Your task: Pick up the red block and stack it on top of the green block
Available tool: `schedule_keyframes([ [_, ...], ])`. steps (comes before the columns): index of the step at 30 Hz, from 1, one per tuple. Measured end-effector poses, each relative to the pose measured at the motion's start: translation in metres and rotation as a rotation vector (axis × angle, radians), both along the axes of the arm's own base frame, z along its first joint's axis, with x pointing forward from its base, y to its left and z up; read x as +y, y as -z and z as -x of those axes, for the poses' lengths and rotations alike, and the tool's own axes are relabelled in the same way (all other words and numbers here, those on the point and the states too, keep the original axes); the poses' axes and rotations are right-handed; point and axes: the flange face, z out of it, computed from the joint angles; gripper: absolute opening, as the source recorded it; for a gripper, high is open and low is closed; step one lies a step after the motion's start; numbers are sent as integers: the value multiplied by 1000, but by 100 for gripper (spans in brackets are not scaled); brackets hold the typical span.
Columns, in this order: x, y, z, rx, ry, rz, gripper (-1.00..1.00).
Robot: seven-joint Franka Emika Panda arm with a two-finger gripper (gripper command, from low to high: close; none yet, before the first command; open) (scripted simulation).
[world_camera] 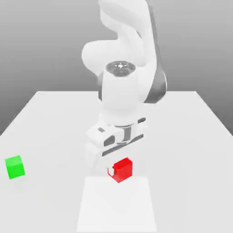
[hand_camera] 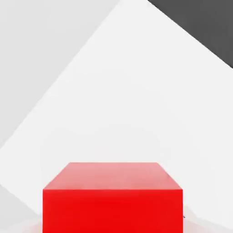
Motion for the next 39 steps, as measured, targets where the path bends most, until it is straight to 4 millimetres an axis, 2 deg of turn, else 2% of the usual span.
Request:
schedule_keyframes([
  [8, -74, -18, -6, -21, -211, 5, -100],
  [16, -153, -30, 6, -28, -422, 15, -100],
  [25, -242, -36, 44, -18, -651, 21, -100],
  [35, -328, -30, 113, 6, -881, 7, -100],
  [36, -333, -28, 119, 5, -875, 9, -100],
  [39, -327, -18, 107, 1, -918, 16, -100],
])
